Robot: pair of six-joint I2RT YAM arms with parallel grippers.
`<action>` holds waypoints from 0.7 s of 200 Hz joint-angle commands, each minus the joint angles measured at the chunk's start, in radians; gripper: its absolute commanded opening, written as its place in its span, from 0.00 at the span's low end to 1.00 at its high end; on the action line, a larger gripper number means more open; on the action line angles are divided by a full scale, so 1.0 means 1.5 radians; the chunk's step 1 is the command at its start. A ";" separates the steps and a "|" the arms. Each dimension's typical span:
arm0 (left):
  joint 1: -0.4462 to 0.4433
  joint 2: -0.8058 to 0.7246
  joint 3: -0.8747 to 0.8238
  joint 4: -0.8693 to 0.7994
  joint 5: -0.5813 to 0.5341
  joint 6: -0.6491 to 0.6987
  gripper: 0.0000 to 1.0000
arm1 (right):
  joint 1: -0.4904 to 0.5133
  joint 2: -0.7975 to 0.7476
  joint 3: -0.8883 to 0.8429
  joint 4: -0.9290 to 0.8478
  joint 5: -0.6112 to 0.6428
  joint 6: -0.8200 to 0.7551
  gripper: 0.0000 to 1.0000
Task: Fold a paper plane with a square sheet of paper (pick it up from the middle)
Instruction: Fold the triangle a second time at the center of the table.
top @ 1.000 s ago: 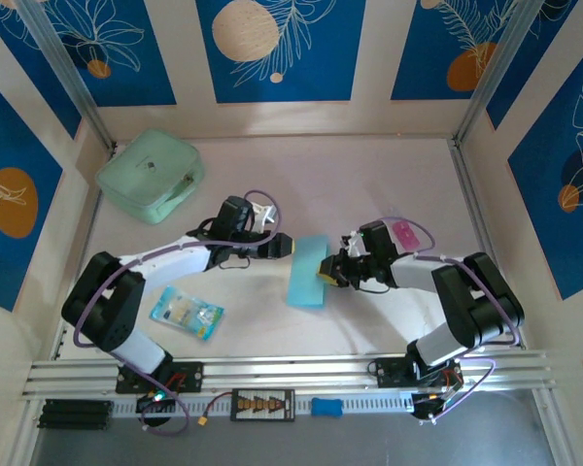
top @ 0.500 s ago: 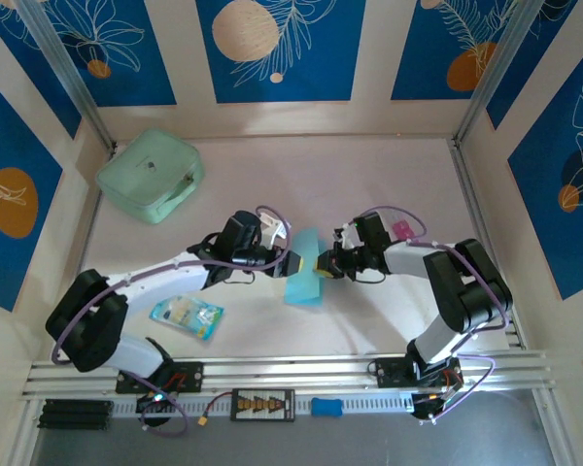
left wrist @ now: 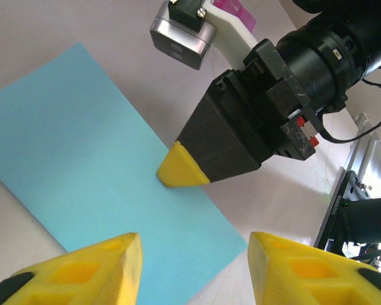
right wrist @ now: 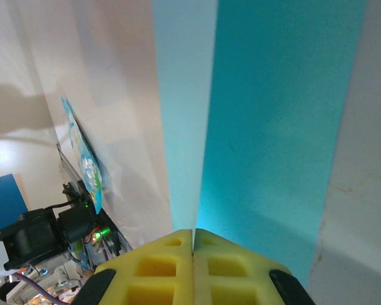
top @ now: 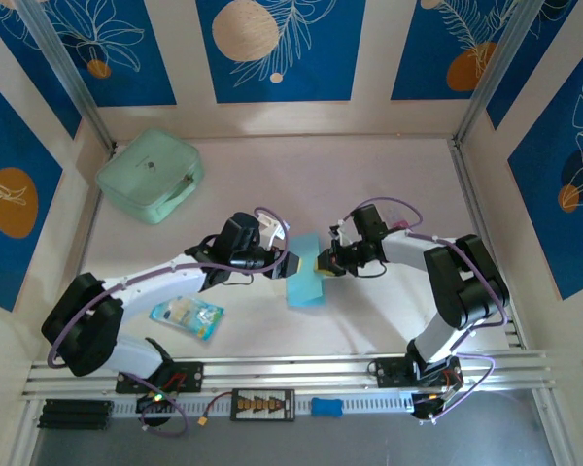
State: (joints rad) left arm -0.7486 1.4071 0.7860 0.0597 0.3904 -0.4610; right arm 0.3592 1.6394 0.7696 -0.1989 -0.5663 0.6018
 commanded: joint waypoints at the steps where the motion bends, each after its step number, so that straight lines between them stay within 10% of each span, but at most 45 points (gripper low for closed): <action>1: -0.004 -0.013 -0.006 -0.013 -0.003 0.018 0.48 | -0.004 -0.003 0.010 -0.048 -0.014 -0.015 0.07; 140: -0.006 -0.003 -0.009 -0.007 0.005 0.017 0.48 | 0.004 -0.012 -0.009 -0.001 0.062 0.070 0.07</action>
State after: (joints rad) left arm -0.7486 1.4071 0.7860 0.0597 0.3904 -0.4610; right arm 0.3538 1.6325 0.7563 -0.2016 -0.4744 0.6849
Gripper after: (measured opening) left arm 0.481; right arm 0.070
